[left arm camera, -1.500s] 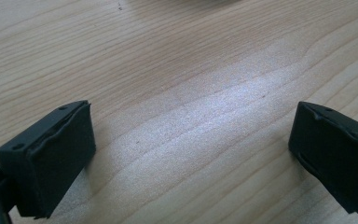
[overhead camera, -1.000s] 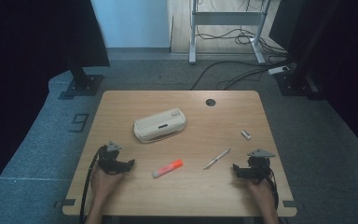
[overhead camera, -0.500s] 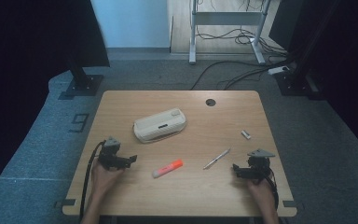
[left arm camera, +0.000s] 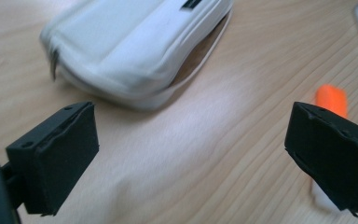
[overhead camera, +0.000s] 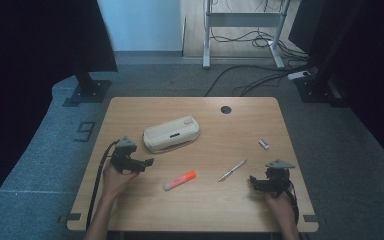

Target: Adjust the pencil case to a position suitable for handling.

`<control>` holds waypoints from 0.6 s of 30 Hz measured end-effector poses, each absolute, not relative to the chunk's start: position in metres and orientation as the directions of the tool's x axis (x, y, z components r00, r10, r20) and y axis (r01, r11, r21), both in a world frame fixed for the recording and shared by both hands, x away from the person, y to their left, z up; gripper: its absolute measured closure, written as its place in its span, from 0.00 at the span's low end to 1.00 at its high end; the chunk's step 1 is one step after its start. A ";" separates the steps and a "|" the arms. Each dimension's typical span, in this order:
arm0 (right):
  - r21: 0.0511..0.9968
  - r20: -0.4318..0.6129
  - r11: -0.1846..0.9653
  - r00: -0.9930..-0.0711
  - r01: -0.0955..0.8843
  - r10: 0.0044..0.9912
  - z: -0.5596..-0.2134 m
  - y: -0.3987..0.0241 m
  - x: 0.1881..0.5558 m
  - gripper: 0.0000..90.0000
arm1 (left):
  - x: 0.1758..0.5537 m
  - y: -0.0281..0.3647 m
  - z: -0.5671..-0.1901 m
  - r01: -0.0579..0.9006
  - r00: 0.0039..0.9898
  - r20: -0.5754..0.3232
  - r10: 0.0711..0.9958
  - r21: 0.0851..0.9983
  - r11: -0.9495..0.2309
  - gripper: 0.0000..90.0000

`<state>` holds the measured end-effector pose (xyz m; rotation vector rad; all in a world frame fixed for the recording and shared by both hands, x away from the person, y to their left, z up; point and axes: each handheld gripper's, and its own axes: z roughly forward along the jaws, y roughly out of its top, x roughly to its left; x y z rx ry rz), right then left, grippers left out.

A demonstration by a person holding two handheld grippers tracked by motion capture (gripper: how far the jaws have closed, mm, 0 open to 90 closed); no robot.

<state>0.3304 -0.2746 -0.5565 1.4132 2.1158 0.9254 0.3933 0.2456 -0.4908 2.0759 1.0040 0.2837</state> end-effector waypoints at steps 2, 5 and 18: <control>0.729 0.011 0.258 -0.388 0.634 0.922 -0.557 -0.275 0.330 0.06 | 0.400 0.242 -0.487 0.553 0.672 -0.126 0.730 0.741 -0.381 0.03; 0.729 0.012 0.258 -0.388 0.634 0.922 -0.557 -0.275 0.330 0.06 | 0.411 0.234 -0.478 0.541 0.685 -0.092 0.722 0.728 -0.421 0.03; 0.729 0.011 0.258 -0.388 0.634 0.922 -0.556 -0.275 0.330 0.06 | 0.449 0.216 -0.465 0.537 0.726 -0.090 0.682 0.693 -0.481 0.07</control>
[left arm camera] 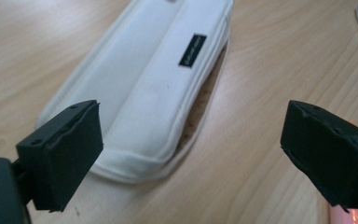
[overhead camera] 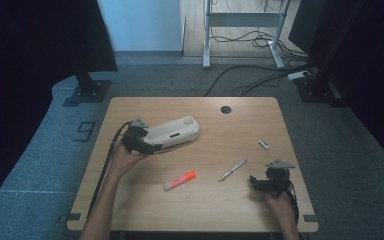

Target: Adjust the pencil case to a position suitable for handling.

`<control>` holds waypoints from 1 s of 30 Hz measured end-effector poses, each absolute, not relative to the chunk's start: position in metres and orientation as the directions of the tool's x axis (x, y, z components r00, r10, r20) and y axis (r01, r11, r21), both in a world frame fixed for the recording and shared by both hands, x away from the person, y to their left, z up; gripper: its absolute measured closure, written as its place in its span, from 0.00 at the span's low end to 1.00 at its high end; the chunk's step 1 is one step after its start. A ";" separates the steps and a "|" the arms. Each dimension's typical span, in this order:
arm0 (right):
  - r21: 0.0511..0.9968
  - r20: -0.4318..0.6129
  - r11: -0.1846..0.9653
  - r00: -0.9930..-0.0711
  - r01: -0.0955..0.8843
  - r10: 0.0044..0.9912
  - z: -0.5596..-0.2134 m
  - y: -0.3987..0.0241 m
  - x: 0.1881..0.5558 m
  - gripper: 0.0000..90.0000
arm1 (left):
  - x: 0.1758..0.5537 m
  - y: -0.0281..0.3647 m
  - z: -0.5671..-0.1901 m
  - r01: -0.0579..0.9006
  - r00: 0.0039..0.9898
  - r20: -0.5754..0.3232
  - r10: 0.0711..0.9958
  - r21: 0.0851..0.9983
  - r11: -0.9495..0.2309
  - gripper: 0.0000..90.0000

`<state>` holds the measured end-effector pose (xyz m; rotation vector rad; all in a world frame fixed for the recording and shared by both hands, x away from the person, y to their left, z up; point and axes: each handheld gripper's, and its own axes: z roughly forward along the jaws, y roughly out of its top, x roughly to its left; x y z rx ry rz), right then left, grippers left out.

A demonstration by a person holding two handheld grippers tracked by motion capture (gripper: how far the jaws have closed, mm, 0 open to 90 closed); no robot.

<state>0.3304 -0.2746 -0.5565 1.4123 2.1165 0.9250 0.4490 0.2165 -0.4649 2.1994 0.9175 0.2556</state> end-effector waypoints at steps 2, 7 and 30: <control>0.729 0.011 0.258 -0.388 0.634 0.922 -0.557 -0.275 0.330 0.06 | 0.453 0.215 -0.463 0.538 0.731 -0.092 0.676 0.688 -0.488 0.07; 0.729 0.010 0.259 -0.389 0.633 0.921 -0.557 -0.275 0.330 0.06 | 0.459 0.210 -0.464 0.535 0.738 -0.091 0.669 0.682 -0.498 0.09; 0.731 0.010 0.258 -0.388 0.632 0.922 -0.557 -0.275 0.331 0.06 | 0.487 0.200 -0.497 0.565 0.740 -0.113 0.664 0.640 -0.521 0.24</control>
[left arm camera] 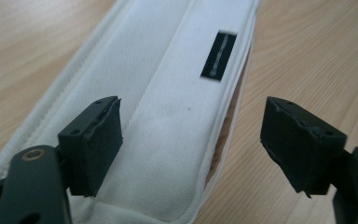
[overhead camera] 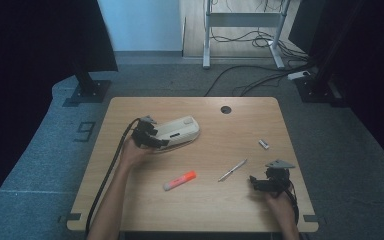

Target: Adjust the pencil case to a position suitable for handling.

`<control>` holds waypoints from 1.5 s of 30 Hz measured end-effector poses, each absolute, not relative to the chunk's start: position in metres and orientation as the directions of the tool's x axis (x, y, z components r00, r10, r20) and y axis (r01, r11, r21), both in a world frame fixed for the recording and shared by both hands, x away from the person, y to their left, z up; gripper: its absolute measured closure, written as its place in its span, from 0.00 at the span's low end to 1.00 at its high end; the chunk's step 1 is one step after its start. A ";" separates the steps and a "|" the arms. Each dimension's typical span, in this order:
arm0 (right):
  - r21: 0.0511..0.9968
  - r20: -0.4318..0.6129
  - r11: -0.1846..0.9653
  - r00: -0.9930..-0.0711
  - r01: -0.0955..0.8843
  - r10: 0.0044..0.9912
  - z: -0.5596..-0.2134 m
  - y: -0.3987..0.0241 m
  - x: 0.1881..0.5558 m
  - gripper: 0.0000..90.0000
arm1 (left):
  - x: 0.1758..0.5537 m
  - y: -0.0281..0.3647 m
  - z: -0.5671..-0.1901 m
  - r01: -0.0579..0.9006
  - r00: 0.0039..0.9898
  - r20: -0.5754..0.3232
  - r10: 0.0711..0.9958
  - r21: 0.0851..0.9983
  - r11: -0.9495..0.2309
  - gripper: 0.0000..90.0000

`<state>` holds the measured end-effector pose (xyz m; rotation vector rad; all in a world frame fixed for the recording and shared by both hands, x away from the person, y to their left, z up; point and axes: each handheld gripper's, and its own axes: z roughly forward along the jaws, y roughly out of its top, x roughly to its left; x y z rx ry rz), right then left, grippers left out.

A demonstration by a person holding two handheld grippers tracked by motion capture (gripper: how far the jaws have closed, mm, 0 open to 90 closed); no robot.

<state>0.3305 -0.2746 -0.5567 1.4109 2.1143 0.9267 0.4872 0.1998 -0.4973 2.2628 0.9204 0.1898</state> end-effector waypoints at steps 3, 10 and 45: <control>0.731 0.010 0.258 -0.388 0.632 0.922 -0.557 -0.275 0.330 0.06 | 0.488 0.196 -0.505 0.573 0.743 -0.100 0.662 0.606 -0.551 0.27; 0.731 0.010 0.258 -0.388 0.632 0.922 -0.557 -0.275 0.330 0.06 | 0.485 0.193 -0.508 0.584 0.739 -0.099 0.666 0.588 -0.560 0.35; 0.729 0.012 0.258 -0.388 0.634 0.921 -0.557 -0.275 0.330 0.06 | 0.436 0.186 -0.512 0.557 0.743 -0.037 0.669 0.587 -0.587 0.56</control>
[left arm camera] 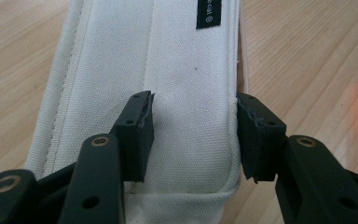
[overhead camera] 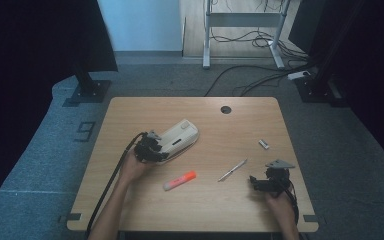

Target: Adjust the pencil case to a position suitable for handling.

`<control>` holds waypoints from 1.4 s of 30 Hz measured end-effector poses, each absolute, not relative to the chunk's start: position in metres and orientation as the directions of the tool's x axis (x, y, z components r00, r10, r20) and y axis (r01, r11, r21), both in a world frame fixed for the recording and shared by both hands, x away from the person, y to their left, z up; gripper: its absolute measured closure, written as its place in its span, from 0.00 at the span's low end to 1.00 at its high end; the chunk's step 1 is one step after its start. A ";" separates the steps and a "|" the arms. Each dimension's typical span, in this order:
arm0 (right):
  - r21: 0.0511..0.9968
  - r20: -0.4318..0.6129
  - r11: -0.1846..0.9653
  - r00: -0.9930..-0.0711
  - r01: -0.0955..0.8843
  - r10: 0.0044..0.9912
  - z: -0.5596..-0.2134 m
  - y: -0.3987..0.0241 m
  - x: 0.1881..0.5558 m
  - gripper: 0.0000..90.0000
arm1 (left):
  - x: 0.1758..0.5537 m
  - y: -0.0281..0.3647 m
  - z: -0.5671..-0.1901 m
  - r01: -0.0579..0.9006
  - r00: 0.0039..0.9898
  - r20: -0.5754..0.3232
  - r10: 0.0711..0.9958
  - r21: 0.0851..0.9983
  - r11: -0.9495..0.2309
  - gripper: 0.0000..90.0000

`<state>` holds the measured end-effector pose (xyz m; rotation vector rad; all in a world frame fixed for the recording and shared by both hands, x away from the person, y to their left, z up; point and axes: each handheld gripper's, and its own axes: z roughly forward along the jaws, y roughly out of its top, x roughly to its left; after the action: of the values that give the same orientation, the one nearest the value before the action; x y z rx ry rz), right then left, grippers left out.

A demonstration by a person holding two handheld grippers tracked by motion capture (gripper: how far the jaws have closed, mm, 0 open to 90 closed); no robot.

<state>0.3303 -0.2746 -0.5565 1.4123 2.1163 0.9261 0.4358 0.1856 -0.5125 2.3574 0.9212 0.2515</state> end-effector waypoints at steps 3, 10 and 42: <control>0.729 0.011 0.258 -0.389 0.633 0.921 -0.557 -0.275 0.330 0.06 | 0.430 0.187 -0.513 0.555 0.739 -0.032 0.673 0.596 -0.581 0.57; 0.729 0.012 0.258 -0.389 0.634 0.921 -0.556 -0.275 0.330 0.06 | 0.413 0.190 -0.515 0.542 0.734 -0.016 0.679 0.616 -0.572 0.60; 0.729 0.010 0.258 -0.388 0.633 0.922 -0.556 -0.275 0.330 0.06 | 0.380 0.225 -0.506 0.586 0.705 -0.199 0.681 0.704 -0.401 0.82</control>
<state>0.3303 -0.2745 -0.5565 1.4117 2.1156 0.9250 0.3797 0.2253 -0.5059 2.1175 0.9624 0.1529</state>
